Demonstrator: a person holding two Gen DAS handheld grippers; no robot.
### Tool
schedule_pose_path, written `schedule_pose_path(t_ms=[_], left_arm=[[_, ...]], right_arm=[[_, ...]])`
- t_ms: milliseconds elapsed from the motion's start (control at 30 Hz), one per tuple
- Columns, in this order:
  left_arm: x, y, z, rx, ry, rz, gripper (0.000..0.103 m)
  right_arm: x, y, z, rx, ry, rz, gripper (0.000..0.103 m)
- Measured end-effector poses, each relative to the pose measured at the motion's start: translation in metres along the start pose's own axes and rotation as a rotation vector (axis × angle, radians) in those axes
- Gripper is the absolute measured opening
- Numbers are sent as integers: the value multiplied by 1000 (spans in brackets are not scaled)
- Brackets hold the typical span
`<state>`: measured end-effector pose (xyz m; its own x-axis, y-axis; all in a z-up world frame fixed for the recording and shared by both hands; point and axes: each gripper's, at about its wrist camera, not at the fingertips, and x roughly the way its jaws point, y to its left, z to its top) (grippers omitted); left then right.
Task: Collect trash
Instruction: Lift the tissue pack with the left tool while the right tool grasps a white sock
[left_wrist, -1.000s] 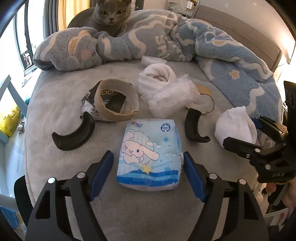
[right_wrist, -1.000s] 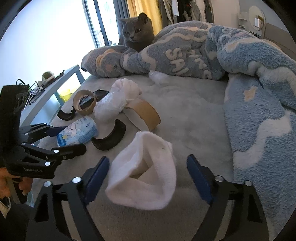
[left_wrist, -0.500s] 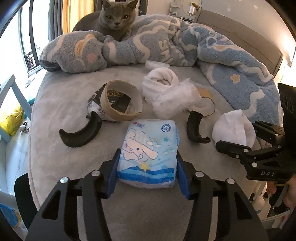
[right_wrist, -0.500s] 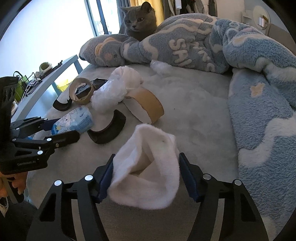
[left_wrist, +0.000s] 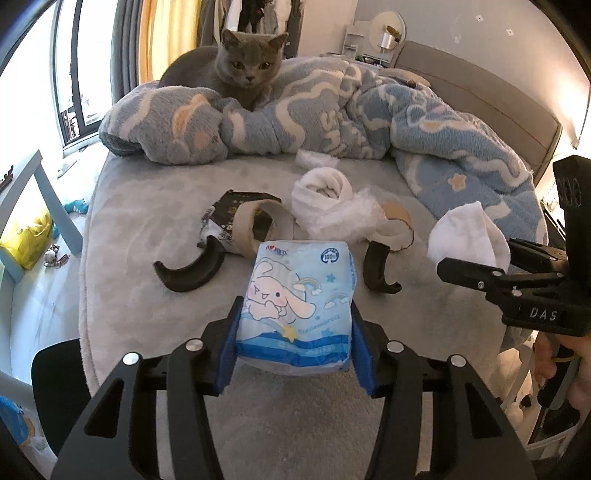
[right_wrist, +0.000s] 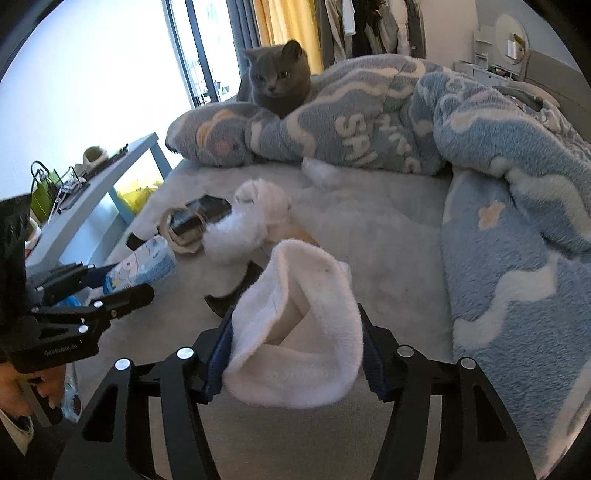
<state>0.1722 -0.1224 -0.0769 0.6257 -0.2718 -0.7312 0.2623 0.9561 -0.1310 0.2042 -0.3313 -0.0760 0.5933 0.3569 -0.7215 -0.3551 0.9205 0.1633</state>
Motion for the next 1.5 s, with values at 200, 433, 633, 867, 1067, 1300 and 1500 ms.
schedule_pose_path(t_ms=[200, 433, 633, 867, 1067, 1300, 1500], left_arm=[[-12, 6, 1, -20, -18, 11, 55], [-18, 19, 3, -34, -23, 30, 55], [-28, 44, 2, -54, -28, 69, 55], [-41, 77, -2, -85, -31, 99, 55], [-51, 103, -10, -107, -18, 125, 55], [-63, 138, -20, -138, -10, 159, 55], [-69, 173, -35, -171, 22, 188, 55]], right_arm=[[-5, 8, 8, 1, -12, 22, 61], [-3, 21, 14, -5, -18, 39, 61], [2, 39, 26, -4, -29, 81, 61], [9, 72, 41, -42, -34, 110, 61], [23, 96, 50, -58, -25, 131, 61], [31, 132, 64, -89, -29, 157, 61], [40, 165, 76, -120, -30, 192, 61]])
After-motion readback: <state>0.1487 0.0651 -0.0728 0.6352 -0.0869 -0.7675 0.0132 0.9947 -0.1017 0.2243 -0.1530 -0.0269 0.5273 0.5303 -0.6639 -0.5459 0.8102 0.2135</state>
